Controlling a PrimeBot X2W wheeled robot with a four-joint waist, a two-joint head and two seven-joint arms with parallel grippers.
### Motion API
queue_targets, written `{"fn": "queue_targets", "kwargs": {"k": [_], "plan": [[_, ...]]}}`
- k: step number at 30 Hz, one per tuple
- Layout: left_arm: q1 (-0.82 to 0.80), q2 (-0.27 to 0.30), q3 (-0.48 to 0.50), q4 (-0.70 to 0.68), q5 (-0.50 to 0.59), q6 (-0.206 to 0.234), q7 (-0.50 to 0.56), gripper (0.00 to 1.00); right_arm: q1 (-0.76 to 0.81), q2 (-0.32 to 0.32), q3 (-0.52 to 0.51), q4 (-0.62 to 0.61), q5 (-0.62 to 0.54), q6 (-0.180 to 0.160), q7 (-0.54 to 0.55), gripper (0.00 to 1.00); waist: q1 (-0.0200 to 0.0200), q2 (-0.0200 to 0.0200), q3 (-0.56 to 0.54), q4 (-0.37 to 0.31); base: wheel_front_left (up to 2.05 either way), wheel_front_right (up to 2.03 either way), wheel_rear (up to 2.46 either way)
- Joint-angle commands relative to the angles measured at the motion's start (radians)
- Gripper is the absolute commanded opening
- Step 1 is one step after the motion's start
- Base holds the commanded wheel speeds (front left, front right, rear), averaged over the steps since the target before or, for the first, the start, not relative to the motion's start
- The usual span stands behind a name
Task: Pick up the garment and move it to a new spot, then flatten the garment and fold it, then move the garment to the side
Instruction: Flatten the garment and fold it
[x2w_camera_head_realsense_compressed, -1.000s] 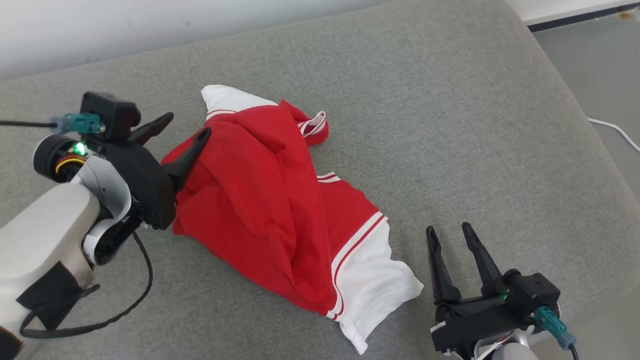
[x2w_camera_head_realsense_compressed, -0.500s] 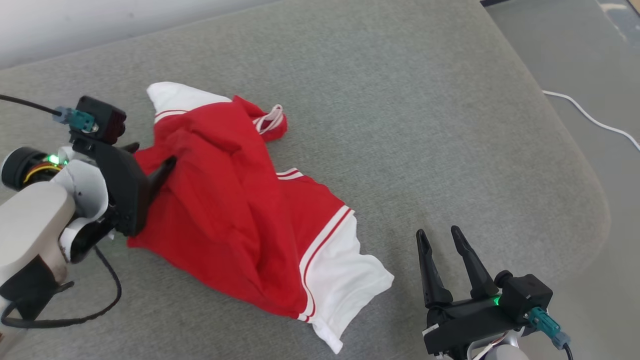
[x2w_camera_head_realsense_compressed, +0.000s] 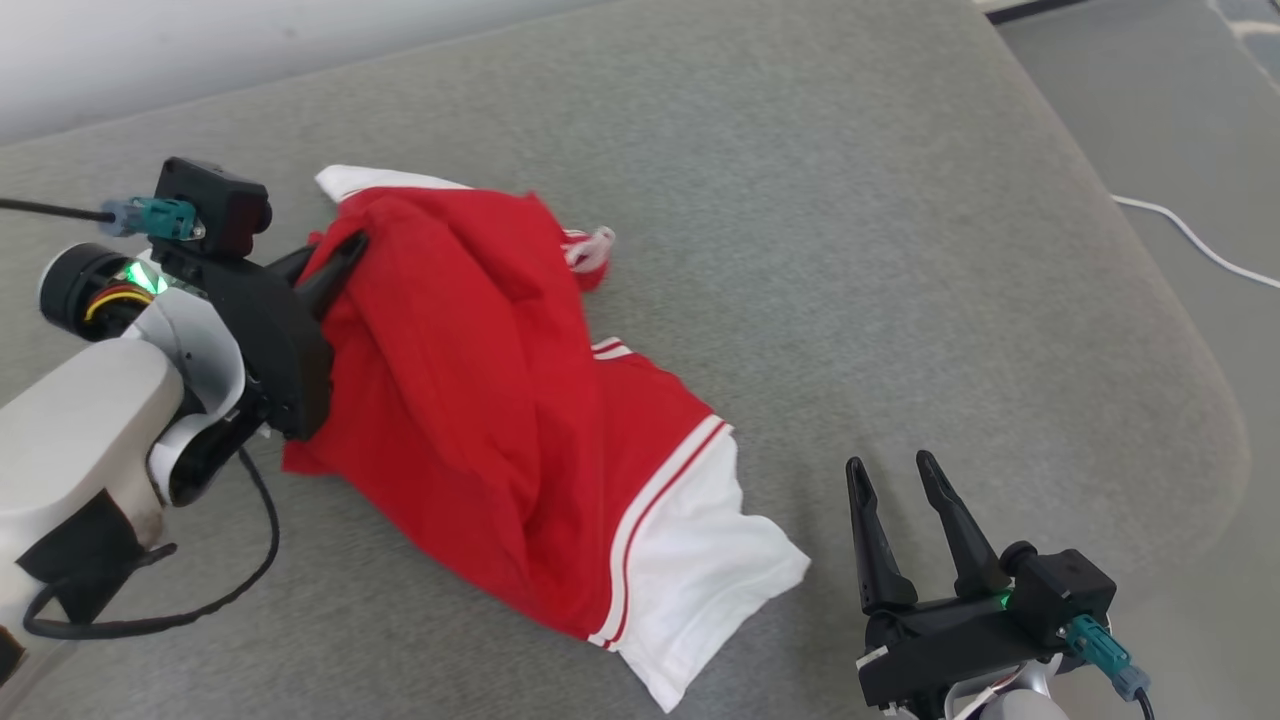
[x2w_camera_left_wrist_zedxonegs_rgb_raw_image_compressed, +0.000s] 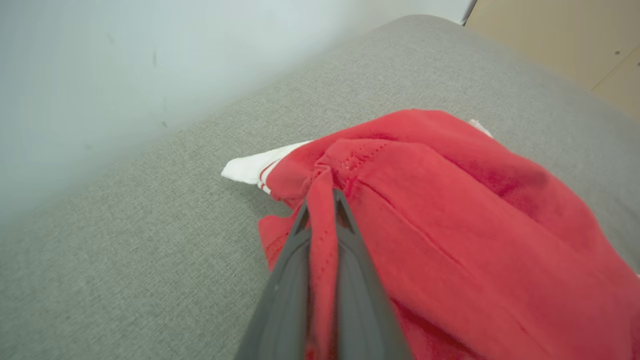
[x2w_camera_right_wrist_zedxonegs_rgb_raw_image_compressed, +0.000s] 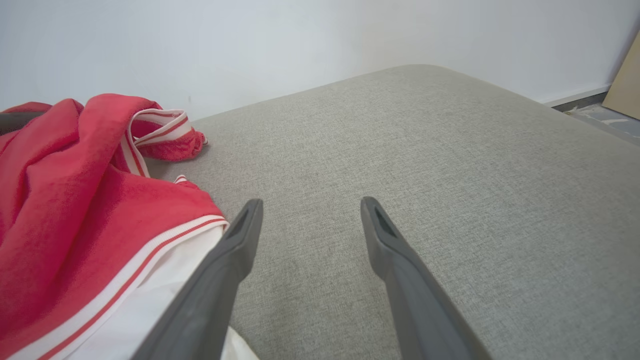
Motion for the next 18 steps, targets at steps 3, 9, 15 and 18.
{"fn": "queue_targets", "kwargs": {"k": [3,9,15,18], "plan": [[0.009,0.002,0.011,-0.027,-0.014,0.002,-0.092,0.0,0.014,0.004,-0.006,0.005,-0.02,-0.002,-0.001,1.0,0.0,0.0,-0.053,0.086,0.0,0.0,0.0],[0.095,0.034,0.029,-0.098,-0.009,0.008,-0.253,0.0,0.026,0.004,-0.024,0.005,-0.051,-0.002,-0.001,1.0,0.0,0.0,-0.091,0.176,0.0,0.0,0.0],[0.267,0.055,0.093,-0.202,0.015,0.089,-0.321,0.0,0.045,0.004,-0.038,0.008,-0.075,-0.002,-0.001,1.0,0.0,0.0,-0.116,0.25,0.0,0.0,0.0],[0.34,0.044,0.169,-0.254,0.044,0.126,-0.323,0.0,0.05,0.004,-0.04,0.009,-0.083,-0.002,-0.001,1.0,0.0,0.0,-0.12,0.269,0.0,0.0,0.0]]}}
